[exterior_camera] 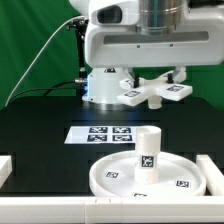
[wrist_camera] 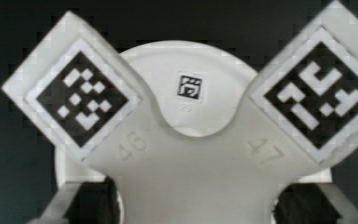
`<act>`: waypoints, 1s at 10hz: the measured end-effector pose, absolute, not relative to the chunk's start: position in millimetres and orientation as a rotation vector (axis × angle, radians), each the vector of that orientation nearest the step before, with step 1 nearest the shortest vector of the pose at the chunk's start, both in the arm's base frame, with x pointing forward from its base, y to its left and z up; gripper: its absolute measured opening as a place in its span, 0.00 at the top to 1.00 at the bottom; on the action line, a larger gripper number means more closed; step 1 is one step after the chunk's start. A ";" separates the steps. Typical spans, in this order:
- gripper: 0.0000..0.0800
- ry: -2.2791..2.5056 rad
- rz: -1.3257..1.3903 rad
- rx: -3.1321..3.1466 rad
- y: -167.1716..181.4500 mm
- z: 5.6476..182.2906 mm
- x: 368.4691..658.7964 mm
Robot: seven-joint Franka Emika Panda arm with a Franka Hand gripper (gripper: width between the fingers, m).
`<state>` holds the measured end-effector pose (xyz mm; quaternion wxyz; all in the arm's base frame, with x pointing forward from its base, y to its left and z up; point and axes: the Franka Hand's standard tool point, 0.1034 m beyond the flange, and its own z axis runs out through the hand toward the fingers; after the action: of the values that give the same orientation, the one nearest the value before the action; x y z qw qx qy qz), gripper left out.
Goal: Assemble round table
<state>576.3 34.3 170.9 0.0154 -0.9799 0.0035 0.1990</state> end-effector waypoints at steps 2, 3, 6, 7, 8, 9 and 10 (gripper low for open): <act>0.46 -0.002 0.605 -3.056 30.7 159.2 577.8; 0.46 -0.006 0.589 -3.060 33.3 154.6 577.6; 0.46 -0.016 0.567 -3.069 37.7 139.9 580.1; 0.46 -0.016 0.554 -3.072 37.3 135.2 579.6; 0.46 -0.015 0.554 -3.072 36.4 131.6 577.7; 0.46 -0.015 0.548 -3.074 36.0 130.3 577.3; 0.46 -0.015 0.547 -3.074 35.5 130.0 576.6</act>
Offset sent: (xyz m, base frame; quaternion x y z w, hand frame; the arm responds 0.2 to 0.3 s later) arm 0.0048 0.0038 -0.0172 -0.0103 0.0211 -0.0005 0.9997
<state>576.6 35.5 130.0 0.0097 -0.9844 -0.0047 0.1754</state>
